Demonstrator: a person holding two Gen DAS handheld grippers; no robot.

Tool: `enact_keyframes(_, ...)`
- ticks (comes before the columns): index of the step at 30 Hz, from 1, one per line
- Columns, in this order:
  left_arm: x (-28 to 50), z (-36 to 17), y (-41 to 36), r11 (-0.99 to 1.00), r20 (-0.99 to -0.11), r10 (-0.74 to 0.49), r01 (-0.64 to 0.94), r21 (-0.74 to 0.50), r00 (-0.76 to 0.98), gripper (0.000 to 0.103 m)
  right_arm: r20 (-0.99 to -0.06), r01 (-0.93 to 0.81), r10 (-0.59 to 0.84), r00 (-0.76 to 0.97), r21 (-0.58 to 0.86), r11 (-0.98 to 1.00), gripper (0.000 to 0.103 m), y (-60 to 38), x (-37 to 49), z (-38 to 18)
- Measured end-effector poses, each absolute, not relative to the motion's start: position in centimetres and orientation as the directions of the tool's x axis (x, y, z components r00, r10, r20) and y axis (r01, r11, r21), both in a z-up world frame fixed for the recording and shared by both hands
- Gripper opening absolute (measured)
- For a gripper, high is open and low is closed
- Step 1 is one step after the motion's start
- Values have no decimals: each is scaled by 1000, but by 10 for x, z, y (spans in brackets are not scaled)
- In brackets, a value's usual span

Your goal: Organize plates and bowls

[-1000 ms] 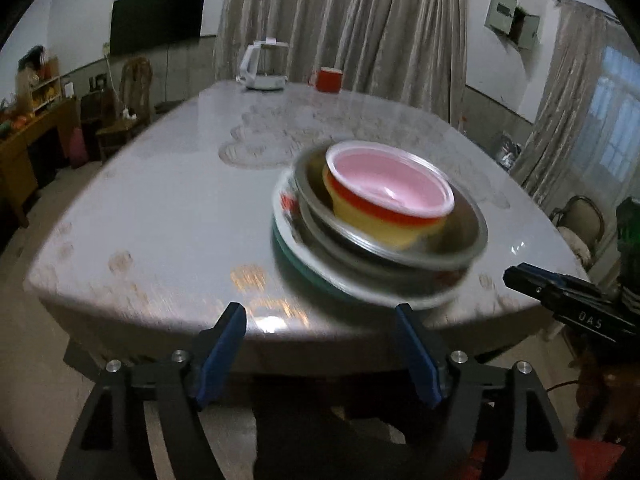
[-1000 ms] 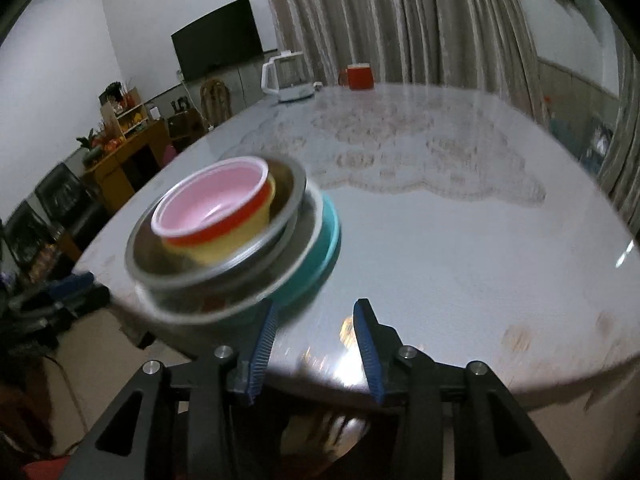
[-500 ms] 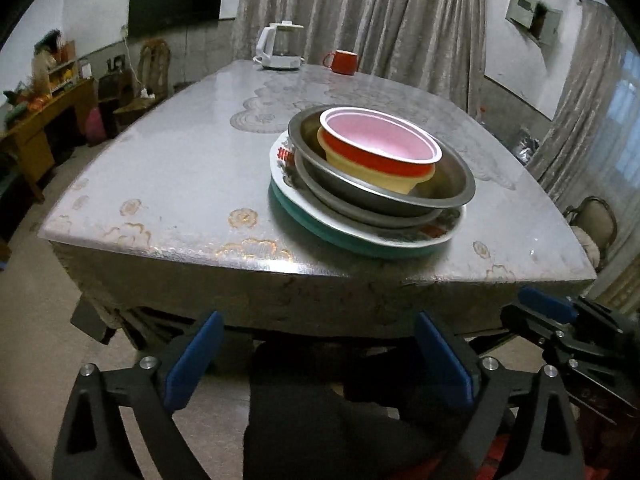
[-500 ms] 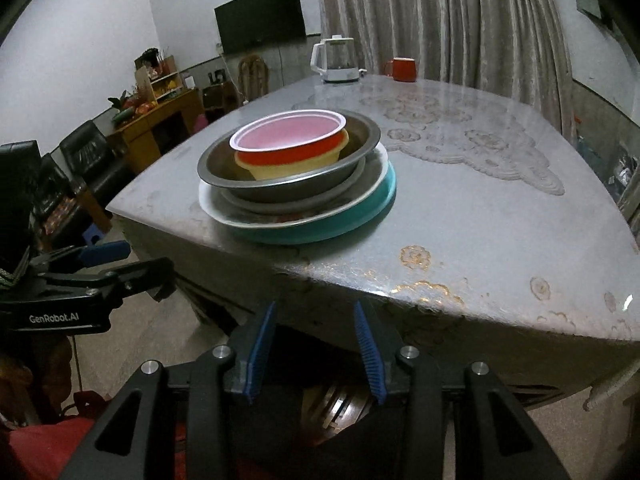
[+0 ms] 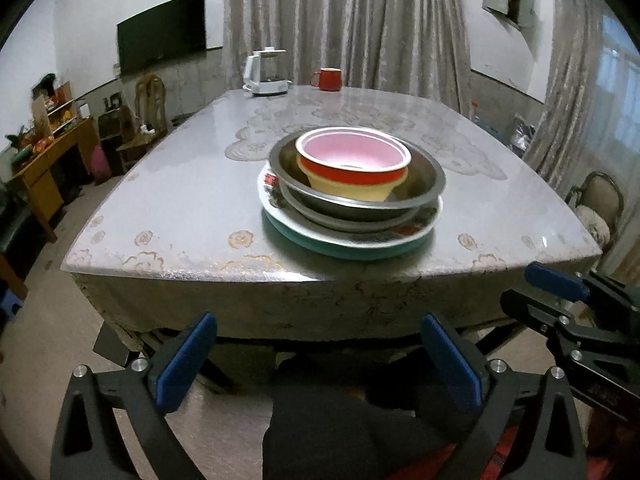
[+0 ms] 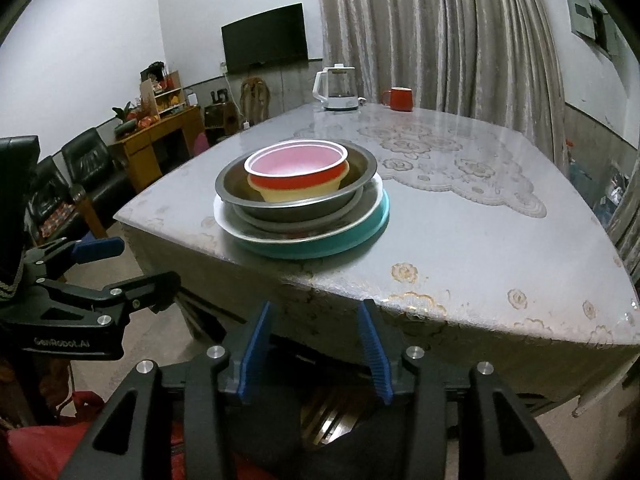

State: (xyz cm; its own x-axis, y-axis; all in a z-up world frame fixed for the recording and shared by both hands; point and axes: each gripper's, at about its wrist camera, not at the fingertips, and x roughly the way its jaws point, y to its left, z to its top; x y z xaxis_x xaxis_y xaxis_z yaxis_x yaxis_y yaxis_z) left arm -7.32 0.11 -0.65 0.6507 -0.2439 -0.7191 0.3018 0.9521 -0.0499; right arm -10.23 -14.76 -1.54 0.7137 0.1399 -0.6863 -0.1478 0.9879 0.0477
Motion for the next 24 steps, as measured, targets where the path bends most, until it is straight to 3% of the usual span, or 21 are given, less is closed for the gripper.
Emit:
enact_keyframes(14,-66,-18,-8,855,-725,-468,467,-226,505,103,-703,-130,114,702,31,991,46,-145,-100,-18)
enact_keyframes(24,-69,-19,-21,795,-717,-537,551,-254,445,103,-703,-96,90,706,31,995,46,-148,-100,-16)
